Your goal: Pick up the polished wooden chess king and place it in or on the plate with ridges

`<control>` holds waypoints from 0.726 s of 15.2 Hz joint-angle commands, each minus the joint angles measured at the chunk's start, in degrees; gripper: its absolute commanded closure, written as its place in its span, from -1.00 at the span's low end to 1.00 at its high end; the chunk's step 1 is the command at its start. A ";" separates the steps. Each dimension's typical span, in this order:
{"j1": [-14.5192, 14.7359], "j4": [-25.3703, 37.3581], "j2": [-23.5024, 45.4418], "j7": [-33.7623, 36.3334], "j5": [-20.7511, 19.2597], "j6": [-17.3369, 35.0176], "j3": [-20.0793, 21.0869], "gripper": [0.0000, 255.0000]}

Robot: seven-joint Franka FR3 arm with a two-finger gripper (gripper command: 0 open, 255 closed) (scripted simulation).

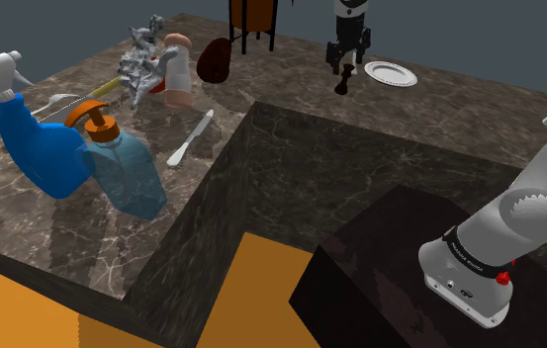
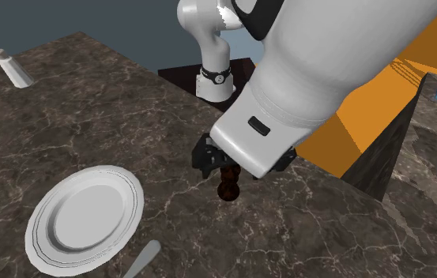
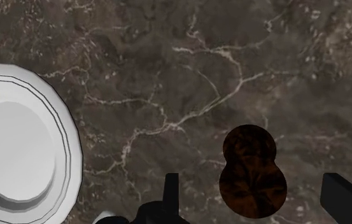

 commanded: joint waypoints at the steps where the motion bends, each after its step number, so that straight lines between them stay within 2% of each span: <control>1: 0.00 0.00 0.00 0.00 0.00 0.00 0.00 1.00; 11: 0.01 0.51 -0.18 -0.17 0.06 -0.67 0.02 1.00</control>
